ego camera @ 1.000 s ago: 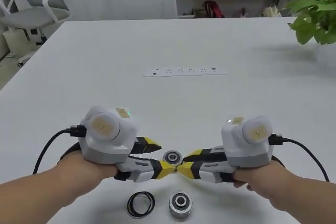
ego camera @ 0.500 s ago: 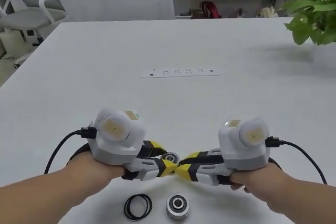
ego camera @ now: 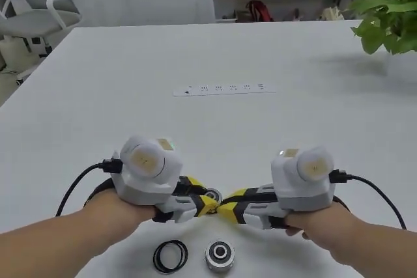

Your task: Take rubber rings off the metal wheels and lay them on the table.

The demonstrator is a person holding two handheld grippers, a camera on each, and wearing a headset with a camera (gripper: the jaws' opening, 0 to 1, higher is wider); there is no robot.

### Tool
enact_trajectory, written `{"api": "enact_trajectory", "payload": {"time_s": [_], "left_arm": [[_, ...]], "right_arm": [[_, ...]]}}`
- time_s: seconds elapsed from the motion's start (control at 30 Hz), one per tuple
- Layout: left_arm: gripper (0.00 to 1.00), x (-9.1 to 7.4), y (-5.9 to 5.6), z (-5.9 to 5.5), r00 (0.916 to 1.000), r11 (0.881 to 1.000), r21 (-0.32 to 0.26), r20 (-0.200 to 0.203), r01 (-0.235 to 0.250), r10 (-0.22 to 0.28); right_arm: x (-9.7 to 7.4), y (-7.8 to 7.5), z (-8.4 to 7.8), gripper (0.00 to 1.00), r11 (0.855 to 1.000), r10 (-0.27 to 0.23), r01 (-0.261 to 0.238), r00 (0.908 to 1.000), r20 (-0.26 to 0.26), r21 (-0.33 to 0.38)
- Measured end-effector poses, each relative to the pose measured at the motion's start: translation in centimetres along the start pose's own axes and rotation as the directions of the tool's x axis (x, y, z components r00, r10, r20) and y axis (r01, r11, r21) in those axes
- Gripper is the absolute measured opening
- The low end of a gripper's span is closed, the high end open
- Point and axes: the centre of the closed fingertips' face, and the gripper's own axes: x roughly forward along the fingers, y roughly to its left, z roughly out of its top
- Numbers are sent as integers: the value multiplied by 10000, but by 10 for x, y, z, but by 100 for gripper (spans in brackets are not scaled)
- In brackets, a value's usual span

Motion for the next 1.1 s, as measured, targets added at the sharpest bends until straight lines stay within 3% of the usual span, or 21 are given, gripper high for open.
{"api": "enact_trajectory", "payload": {"time_s": [0.1,0.17,0.3,0.37,0.53,0.67,0.87,1.1], "left_arm": [[14,1,-1,0,10000,10000,87,-5,2,-2],[14,1,-1,-1,10000,9990,440,-66,-37,40],[14,2,0,-1,10000,9997,228,-30,-88,89],[13,2,0,-1,9999,9999,134,27,-97,97],[13,2,-1,-1,9998,9998,115,103,-160,159],[13,2,-1,-2,9999,9997,222,56,-124,123],[12,3,-2,-2,9999,9991,399,-13,-139,140],[12,3,-2,-2,9997,9987,467,-94,-208,212]], "right_arm": [[0,-1,0,8,10000,-4,4,10000,16,61],[0,-1,0,8,9997,15,-16,10000,46,231],[-1,-2,0,4,9990,8,-10,10000,50,443],[-1,-4,0,0,9950,-27,11,9999,158,1000],[-2,-6,0,0,9870,-75,22,9994,326,1607],[-4,-9,1,0,9574,-141,-76,9972,730,2887],[-10,-15,9,0,9257,-274,-240,9911,1301,3775],[-10,-14,12,0,9137,-331,-312,9880,1508,4052]]}}
